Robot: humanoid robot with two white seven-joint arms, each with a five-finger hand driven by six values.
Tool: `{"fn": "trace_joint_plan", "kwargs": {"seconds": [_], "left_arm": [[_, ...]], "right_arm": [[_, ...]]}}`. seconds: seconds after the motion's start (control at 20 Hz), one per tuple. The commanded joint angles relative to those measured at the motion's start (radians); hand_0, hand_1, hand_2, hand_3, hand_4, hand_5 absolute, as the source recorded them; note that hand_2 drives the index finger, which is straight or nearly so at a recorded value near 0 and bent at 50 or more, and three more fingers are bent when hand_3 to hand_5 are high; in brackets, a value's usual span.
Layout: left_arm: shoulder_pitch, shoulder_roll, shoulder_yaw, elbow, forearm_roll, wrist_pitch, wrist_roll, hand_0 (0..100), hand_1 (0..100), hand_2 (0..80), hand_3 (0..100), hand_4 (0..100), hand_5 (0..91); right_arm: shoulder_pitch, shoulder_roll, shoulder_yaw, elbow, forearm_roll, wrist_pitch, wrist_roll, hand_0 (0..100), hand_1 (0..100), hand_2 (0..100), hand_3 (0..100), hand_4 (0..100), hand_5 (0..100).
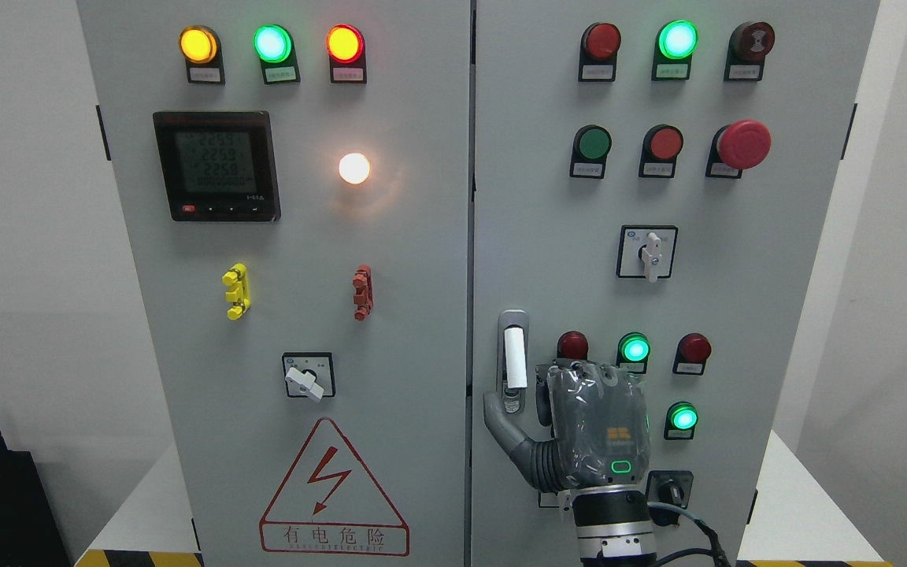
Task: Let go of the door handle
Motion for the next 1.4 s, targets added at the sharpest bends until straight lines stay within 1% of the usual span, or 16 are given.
{"fn": "trace_joint_plan", "kwargs": {"seconds": [0.0,0.15,0.35,0.8,1.35], "left_arm": [[0.0,0.0,-0.012,-0.015,0.0,0.0,-0.001,12,39,0.0,0,0,0.0],[0.0,0.0,-0.012,-0.015,0.0,0.0,-0.001,12,39,0.0,0,0,0.0],[0.0,0.0,-0.012,-0.015,-0.001,0.0,-0.001,12,39,0.0,0,0,0.0],[0.0,0.0,-0.012,-0.015,0.0,0.0,-0.001,12,39,0.0,0,0,0.0],[0.0,0.0,-0.012,-0.015,0.0,0.0,-0.001,12,39,0.0,0,0,0.0]], "right_arm": [[-0.004,0.0,-0.003,0.006,-0.001,0.007,-0.002,30,40,100,100,100,97],[-0.004,0.0,-0.008,0.006,-0.001,0.005,-0.002,33,40,100,100,100,97],[-0.004,0.0,-0.008,0.006,-0.001,0.007,-0.002,36,40,100,100,100,97],[-0.004,0.0,-0.009,0.006,-0.001,0.007,-0.002,41,44,100,100,100,97],[-0.004,0.0,-0.023,0.004,-0.001,0.008,-0.002,51,46,100,100,100,97]]}}
